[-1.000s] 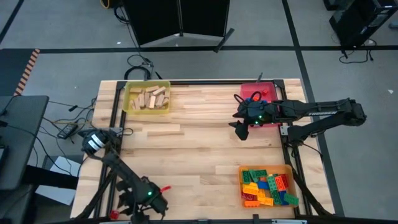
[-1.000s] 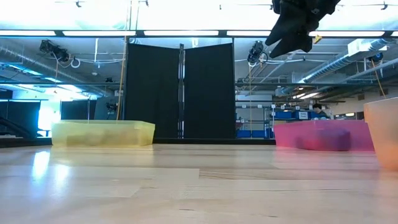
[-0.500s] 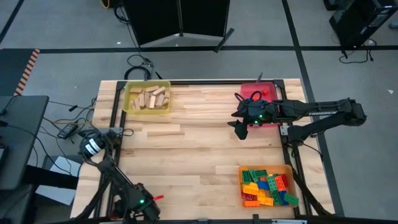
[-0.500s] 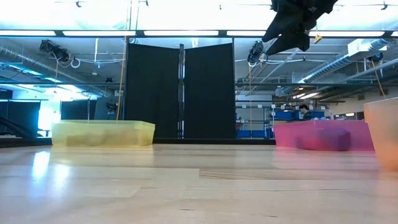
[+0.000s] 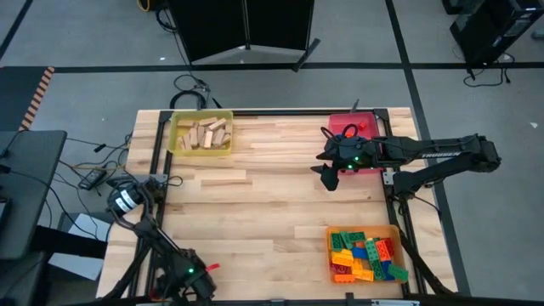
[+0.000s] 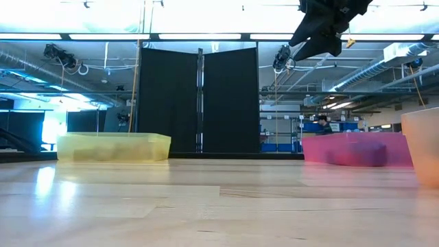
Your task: Sort blocks by size
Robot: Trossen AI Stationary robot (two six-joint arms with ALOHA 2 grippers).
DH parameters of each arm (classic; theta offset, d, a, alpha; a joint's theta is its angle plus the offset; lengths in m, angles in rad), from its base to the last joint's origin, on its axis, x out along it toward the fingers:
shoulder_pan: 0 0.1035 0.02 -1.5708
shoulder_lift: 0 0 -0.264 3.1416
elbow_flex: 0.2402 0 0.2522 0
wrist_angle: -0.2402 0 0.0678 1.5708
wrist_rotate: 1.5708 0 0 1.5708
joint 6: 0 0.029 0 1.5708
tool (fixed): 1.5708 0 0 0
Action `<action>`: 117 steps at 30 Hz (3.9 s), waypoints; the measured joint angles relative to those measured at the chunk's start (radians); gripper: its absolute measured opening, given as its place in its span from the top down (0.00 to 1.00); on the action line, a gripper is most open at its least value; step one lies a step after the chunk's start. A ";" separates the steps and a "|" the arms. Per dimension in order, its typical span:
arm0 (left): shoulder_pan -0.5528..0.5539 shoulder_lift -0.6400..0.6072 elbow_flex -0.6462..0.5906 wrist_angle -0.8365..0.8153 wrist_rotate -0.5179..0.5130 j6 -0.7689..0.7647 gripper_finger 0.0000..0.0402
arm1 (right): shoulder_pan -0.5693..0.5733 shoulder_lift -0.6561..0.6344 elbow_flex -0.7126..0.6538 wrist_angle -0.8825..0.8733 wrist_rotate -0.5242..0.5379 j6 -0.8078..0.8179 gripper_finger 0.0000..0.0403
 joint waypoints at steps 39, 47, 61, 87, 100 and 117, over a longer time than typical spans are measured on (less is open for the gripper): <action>0.183 0.001 0.111 -0.242 -0.417 0.079 0.99 | 0.000 0.000 0.000 0.026 0.000 -0.032 0.39; 0.093 0.001 0.092 -0.214 -0.287 0.045 0.99 | 0.000 0.000 0.000 0.026 -0.030 -0.023 0.40; -0.099 0.000 0.085 0.003 -0.200 -0.149 0.99 | 0.000 0.000 0.000 0.028 -0.030 -0.025 0.40; 0.149 0.000 0.113 -0.571 -0.766 -0.002 0.99 | 0.000 0.001 0.000 0.071 -0.030 -0.026 0.40; 0.214 -0.068 0.164 -0.238 -1.103 -0.073 0.99 | 0.019 0.002 0.000 0.067 -0.032 -0.023 0.40; 0.213 -0.448 -0.136 -0.071 -1.098 0.186 0.96 | 0.019 0.002 0.000 0.080 -0.031 0.030 0.40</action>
